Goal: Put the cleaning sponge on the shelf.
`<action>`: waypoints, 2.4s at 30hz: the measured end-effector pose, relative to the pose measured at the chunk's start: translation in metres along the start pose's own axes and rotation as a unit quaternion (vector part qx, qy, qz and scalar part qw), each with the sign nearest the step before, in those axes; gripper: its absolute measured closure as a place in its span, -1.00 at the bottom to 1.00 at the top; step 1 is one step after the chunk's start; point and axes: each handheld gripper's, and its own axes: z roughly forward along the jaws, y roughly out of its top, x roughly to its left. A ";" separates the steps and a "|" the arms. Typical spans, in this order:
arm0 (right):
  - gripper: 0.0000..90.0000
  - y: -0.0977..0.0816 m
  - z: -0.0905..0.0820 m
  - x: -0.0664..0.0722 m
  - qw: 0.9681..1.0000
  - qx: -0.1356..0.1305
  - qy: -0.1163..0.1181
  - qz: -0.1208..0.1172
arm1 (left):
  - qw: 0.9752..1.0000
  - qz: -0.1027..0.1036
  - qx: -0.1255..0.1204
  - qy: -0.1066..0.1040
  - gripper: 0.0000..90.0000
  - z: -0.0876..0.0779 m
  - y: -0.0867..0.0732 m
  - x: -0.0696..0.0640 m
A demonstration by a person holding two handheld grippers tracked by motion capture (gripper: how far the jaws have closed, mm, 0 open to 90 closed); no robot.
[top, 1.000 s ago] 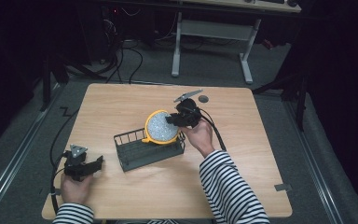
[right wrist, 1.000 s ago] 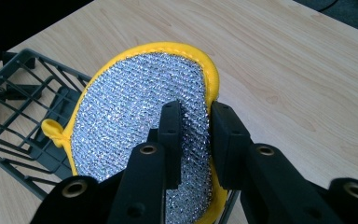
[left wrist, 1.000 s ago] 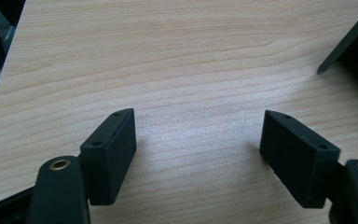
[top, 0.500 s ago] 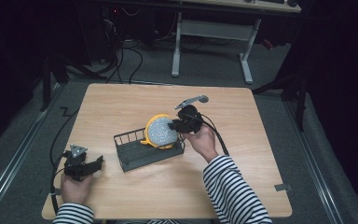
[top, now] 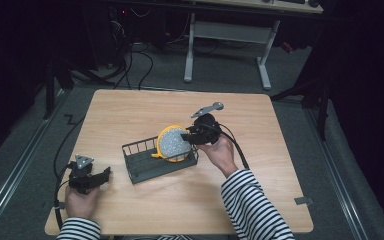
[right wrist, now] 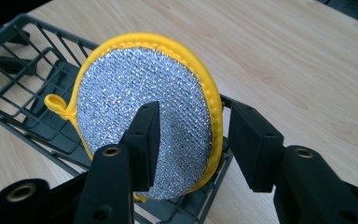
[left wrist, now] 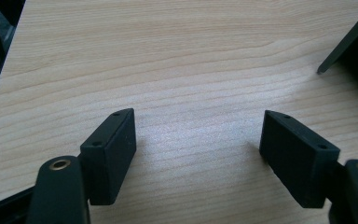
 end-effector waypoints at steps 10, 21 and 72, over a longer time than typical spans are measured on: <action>0.15 -0.014 -0.027 -0.012 0.999 -0.031 -0.020 0.026 | 1.000 0.000 0.000 0.000 -0.39 0.000 0.000 0.000; 0.15 -0.047 -0.062 -0.036 0.995 -0.055 -0.048 0.067 | 1.000 0.000 0.000 0.000 -0.39 0.000 0.000 0.000; 0.04 -0.183 -0.108 -0.052 0.977 -0.086 -0.097 0.168 | 1.000 -0.003 -0.001 0.000 -0.36 0.000 0.000 0.000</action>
